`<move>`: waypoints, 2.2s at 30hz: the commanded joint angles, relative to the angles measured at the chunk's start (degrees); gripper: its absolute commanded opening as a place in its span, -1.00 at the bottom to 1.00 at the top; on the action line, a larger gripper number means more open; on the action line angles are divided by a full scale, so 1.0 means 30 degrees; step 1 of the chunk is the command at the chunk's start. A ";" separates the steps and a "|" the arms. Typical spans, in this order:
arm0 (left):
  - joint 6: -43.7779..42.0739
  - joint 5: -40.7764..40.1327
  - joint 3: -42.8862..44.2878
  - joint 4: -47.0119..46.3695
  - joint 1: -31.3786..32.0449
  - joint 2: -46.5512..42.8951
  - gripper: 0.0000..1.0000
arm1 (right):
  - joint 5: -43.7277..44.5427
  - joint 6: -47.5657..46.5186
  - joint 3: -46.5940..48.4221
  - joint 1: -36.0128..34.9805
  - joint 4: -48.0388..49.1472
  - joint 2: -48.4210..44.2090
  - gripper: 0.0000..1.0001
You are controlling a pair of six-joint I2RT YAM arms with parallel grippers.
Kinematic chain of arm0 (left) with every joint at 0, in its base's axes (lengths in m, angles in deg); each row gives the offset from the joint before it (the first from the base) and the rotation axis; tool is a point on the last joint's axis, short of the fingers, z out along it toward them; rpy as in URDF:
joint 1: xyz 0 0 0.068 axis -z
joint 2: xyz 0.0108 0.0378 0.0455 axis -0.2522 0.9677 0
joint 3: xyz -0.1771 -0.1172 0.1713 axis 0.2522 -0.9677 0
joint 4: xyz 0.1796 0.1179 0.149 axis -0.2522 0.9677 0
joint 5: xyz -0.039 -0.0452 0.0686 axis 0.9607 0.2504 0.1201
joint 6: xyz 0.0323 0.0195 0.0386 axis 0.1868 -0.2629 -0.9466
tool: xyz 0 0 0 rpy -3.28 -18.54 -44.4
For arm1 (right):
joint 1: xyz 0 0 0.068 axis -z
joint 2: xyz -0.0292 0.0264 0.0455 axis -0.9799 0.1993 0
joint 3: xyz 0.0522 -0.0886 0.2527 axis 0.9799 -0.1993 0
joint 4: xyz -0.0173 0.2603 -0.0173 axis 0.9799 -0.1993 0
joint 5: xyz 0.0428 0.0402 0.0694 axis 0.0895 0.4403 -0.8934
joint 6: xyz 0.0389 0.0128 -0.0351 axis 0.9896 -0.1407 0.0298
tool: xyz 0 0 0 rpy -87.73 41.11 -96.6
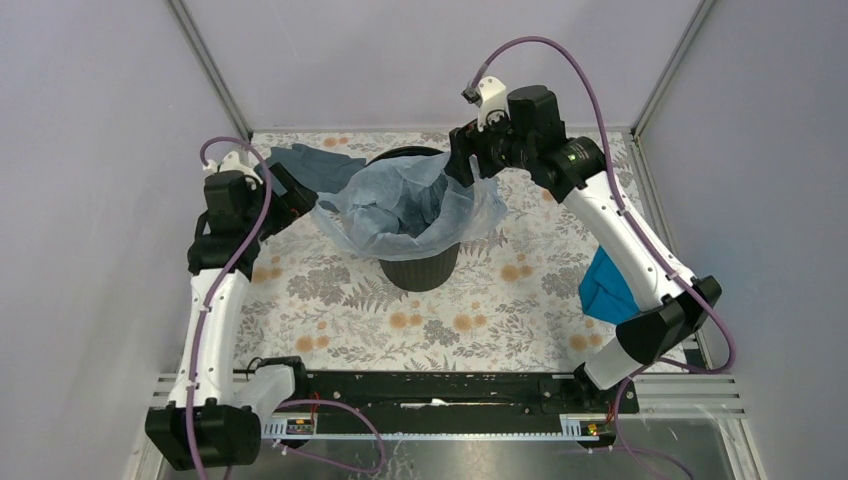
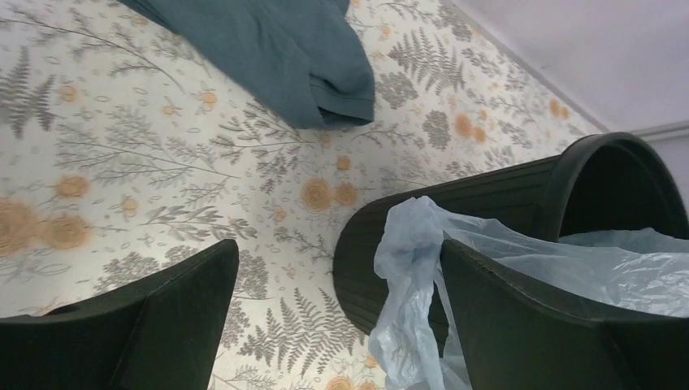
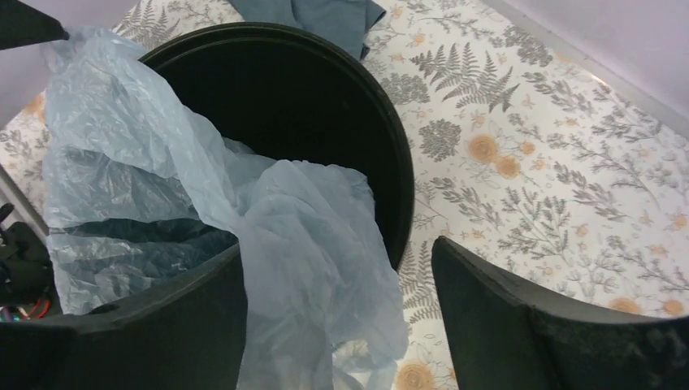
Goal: Put the trash bags into the trash bin
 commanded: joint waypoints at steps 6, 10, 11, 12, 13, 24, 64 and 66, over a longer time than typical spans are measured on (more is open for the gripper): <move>0.1967 0.7027 -0.2810 -0.6345 -0.1815 0.0879 0.62 | 0.0632 0.1864 -0.1134 0.0221 0.3815 -0.0626 0.02; 0.2155 0.6270 -0.2820 -0.7030 -0.1944 0.1598 0.00 | 0.0943 0.3634 -0.1645 0.0969 0.4446 -0.0248 -0.48; 0.2187 0.6101 -0.2845 -0.7348 -0.1948 0.1787 -0.13 | 0.0995 0.3998 -0.1916 0.1217 0.4739 -0.0179 -0.53; 0.2319 0.5941 -0.2951 -0.7710 -0.1948 0.1946 -0.20 | 0.0746 0.4348 -0.2217 0.1549 0.5131 -0.0123 -0.58; 0.2566 0.5847 -0.3078 -0.8191 -0.1948 0.2167 -0.26 | 0.0341 0.4710 -0.2526 0.1941 0.5612 -0.0068 -0.59; 0.6325 0.5182 -0.5714 -1.3819 -0.2177 0.4865 -1.00 | -0.2727 0.6500 -0.2868 0.3608 0.8464 0.2713 -0.55; 0.7334 0.8641 -1.1876 -1.6913 -0.0780 0.5658 -0.90 | -0.0021 0.8028 -1.1753 0.4241 0.6090 -0.3779 0.93; 0.7510 0.8430 -1.2010 -1.7108 -0.0284 0.5633 -0.89 | -0.0665 0.8448 -1.2275 0.4241 0.7549 -0.3261 0.85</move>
